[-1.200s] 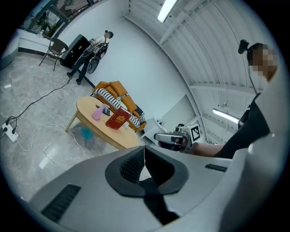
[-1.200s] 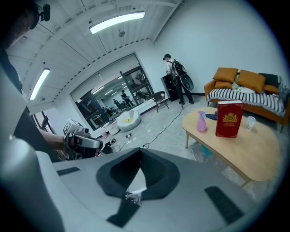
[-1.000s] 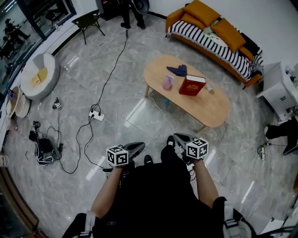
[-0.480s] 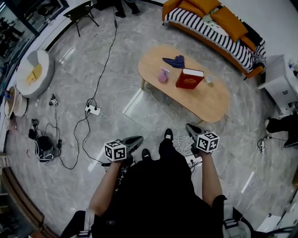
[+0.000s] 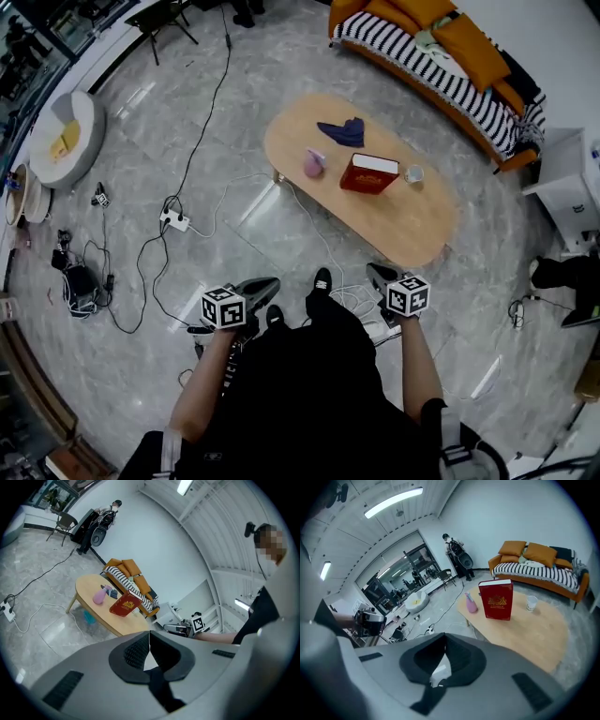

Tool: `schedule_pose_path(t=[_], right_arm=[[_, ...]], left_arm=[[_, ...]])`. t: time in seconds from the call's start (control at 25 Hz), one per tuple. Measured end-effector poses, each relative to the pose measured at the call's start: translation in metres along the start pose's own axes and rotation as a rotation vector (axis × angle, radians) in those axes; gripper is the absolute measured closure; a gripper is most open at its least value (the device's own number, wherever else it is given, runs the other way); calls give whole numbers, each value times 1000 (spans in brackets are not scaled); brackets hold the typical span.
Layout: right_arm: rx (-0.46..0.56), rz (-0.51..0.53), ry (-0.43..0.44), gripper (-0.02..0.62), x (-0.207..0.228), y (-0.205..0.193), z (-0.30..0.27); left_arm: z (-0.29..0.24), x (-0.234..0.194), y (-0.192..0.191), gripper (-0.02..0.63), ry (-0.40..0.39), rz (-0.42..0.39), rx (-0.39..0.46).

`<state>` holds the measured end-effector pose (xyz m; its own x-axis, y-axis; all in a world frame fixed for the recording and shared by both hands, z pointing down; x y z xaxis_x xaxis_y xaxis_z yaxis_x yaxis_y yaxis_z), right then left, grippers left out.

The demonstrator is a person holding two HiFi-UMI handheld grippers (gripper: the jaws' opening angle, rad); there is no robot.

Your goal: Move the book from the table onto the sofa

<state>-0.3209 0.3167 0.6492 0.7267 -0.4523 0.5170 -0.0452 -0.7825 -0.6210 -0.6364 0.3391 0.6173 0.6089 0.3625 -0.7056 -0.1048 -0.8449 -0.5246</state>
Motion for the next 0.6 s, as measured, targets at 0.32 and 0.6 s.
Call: schedule_pose_path(t=[0.32, 0.6], right_arm=[[-50, 52, 95, 586, 40, 37, -17], [-72, 68, 139, 586, 43, 52, -34]], left_arm=[[-34, 22, 14, 594, 64, 26, 35], [-50, 21, 29, 594, 73, 35, 50]])
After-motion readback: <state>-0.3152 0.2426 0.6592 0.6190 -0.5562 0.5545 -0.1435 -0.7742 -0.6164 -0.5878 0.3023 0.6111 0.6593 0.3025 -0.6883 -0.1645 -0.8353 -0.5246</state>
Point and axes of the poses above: the fingertips, and each gripper's own axes: z backward along the fingers, x to its right, y out of its top, the point moved 5 cm from there along z, backward along the fingers, and after that the axes turned 7 degrees about y, right-handed, at the moved point
